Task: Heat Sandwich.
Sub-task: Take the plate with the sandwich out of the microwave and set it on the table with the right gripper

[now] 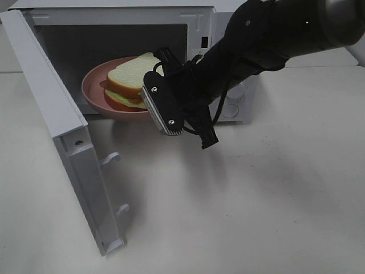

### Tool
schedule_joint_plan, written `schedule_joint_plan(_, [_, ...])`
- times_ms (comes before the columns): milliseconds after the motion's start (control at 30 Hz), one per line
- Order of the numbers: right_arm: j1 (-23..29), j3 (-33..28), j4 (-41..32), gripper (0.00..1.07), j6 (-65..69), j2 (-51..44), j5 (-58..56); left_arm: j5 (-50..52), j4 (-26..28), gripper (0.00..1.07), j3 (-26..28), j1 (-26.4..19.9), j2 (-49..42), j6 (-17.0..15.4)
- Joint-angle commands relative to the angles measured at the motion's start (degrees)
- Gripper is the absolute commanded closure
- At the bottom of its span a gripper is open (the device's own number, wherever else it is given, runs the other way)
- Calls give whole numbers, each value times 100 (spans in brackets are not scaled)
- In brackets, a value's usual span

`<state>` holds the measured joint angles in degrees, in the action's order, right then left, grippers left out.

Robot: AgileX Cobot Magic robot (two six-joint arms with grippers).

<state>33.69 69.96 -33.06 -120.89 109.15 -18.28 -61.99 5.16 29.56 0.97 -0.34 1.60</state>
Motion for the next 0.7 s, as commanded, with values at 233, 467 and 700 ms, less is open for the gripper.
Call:
schedule_joint_plan(233, [-34, -773, -86, 107, 34, -894, 241, 74, 52, 10, -17, -6, -34, 6])
schedule_joint_plan(467, [-34, -1415, -34, 107, 206, -1455, 401, 74, 52, 10, -17, -6, -34, 6])
schedule_joint_plan(700, [-34, -2183, 264, 107, 464, -2194, 539, 74, 52, 10, -17, -6, -34, 6])
